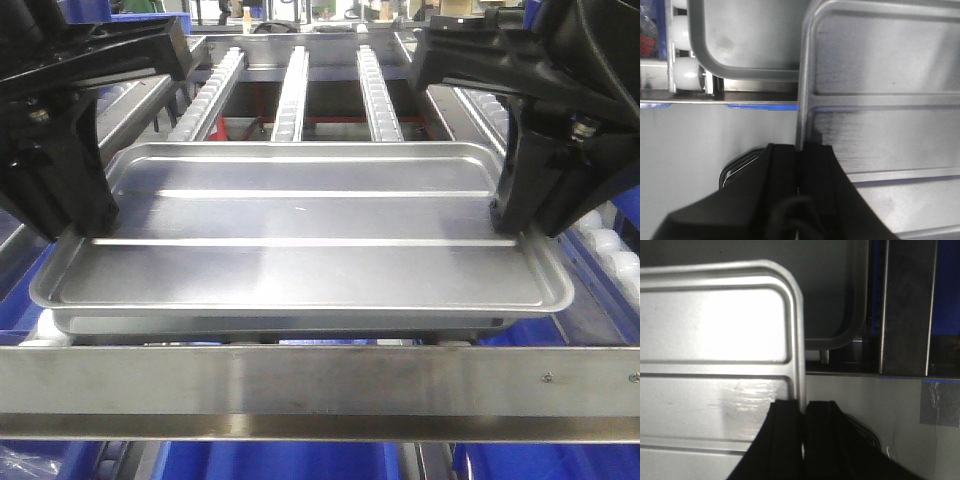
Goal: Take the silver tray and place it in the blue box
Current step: 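Lift the tray with both grippers off the rollers, then carry the held tray level while the base drives to the bins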
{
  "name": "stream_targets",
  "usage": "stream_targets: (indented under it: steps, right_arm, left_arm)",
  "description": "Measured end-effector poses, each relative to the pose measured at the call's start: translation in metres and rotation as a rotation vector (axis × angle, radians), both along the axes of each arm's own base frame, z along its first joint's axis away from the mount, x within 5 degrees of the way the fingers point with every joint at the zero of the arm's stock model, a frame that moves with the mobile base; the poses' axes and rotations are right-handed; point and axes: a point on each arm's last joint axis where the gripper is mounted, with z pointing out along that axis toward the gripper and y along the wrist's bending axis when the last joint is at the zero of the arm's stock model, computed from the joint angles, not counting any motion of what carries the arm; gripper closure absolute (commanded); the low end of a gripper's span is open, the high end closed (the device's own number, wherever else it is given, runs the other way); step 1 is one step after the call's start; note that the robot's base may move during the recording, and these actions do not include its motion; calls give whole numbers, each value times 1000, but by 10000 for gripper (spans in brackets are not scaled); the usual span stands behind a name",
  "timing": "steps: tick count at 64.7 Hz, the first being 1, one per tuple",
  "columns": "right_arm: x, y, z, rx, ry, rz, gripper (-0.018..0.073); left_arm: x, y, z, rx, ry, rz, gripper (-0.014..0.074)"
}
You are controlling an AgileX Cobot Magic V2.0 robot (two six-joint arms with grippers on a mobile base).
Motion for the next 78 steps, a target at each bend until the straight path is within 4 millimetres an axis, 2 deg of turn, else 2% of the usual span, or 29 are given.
stream_targets:
  steps: [78]
  right_arm:
    - [0,0,0,-16,-7,28,510]
  left_arm:
    - [0,0,0,0,-2,-4,700]
